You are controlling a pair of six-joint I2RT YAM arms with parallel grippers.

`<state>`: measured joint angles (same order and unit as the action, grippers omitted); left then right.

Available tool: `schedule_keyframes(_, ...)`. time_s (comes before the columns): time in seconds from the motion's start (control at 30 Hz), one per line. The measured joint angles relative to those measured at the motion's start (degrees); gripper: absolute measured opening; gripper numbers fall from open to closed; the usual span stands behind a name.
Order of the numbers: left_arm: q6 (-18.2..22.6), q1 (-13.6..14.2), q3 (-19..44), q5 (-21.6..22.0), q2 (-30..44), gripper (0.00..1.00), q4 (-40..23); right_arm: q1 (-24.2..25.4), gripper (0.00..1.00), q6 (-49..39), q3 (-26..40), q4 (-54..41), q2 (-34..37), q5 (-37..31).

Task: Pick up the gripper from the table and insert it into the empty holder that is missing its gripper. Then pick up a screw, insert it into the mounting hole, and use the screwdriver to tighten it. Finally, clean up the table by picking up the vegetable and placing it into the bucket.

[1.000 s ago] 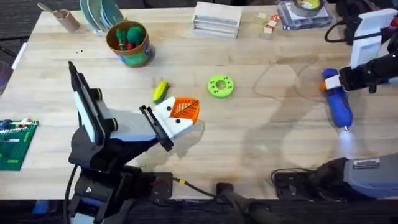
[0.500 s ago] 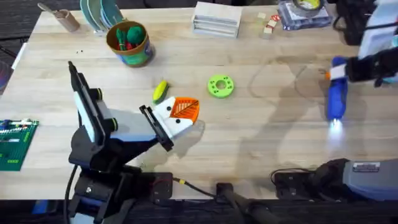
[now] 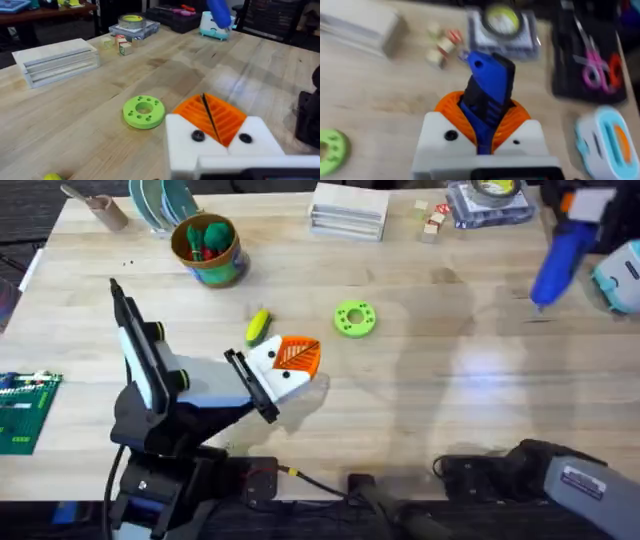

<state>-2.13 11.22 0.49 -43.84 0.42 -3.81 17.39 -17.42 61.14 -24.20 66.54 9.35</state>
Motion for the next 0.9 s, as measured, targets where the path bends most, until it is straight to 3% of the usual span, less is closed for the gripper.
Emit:
schedule_keyframes(0.13, 0.0, 0.0, 0.0, 0.0, 0.0, 0.004, 0.0, -7.9, 0.111, 4.0, -2.4, 9.2, -1.8, 2.3)
schedule_keyframes(0.4, 0.0, 0.0, 0.0, 0.0, 0.0, 0.004, 0.0, -27.1, 0.107, 12.4, -12.8, 37.5, -1.8, 4.3)
schedule_keyframes(0.63, 0.0, 0.0, 0.0, 0.0, 0.0, 0.004, 0.0, -34.5, 0.103, 21.0, -16.6, 52.6, -0.8, 6.0)
schedule_keyframes(0.9, 0.0, 0.0, 0.0, 0.0, 0.0, 0.004, 0.0, -44.1, 0.098, 24.0, -16.8, 58.6, -0.8, 11.8)
